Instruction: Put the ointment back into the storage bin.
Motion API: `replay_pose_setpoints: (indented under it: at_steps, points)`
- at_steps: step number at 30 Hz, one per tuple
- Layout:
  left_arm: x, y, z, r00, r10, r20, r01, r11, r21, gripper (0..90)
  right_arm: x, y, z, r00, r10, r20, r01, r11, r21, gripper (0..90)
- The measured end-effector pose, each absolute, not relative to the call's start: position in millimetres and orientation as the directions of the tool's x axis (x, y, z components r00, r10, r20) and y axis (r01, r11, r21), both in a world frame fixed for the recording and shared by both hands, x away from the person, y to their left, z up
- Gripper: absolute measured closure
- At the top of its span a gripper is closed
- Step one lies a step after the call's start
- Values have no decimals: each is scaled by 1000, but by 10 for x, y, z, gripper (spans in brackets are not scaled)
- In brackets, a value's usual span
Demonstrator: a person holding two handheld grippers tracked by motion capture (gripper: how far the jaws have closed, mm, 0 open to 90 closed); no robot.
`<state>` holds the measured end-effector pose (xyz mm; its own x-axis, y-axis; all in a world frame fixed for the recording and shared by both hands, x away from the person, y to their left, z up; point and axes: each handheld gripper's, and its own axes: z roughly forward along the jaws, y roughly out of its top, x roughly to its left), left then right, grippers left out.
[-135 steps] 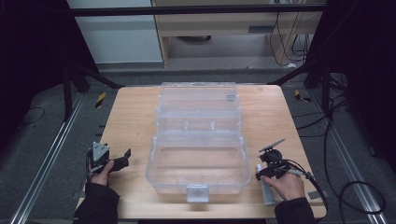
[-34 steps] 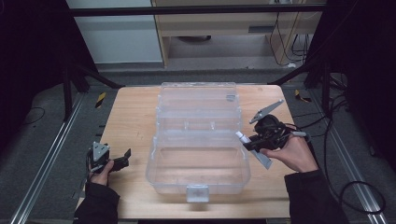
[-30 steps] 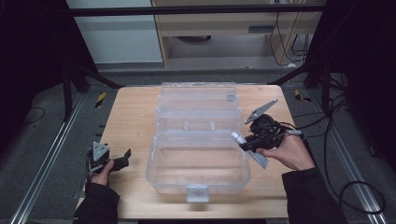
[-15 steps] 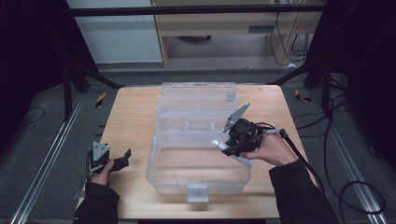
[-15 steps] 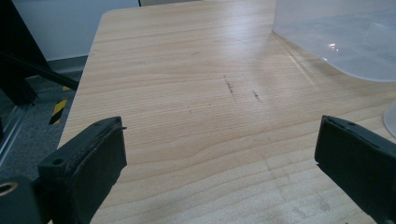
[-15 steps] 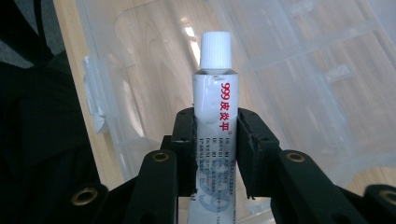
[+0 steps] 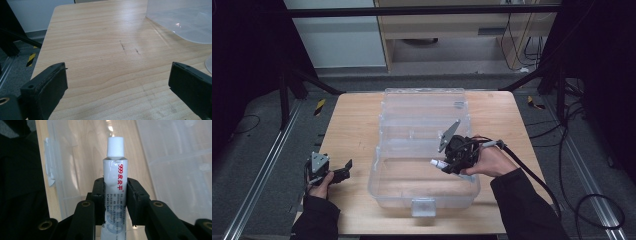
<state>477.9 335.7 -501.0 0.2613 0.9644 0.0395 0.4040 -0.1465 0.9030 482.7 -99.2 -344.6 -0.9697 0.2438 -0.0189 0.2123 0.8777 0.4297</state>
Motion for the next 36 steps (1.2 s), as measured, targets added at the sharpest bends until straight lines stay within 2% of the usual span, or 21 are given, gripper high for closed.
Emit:
replay_pose_setpoints:
  at_steps: [19, 36]
  points:
    - [4779, 3357, -5011, 262, 964, 38, 404, -145, 903, 15, 4817, -879, -3883, -994, 109, -32, 93, 941, 325, 699]
    - [4780, 3358, -5011, 262, 964, 37, 405, -144, 903, 15, 4831, -790, -4201, -998, 59, -17, 53, 967, 250, 699]
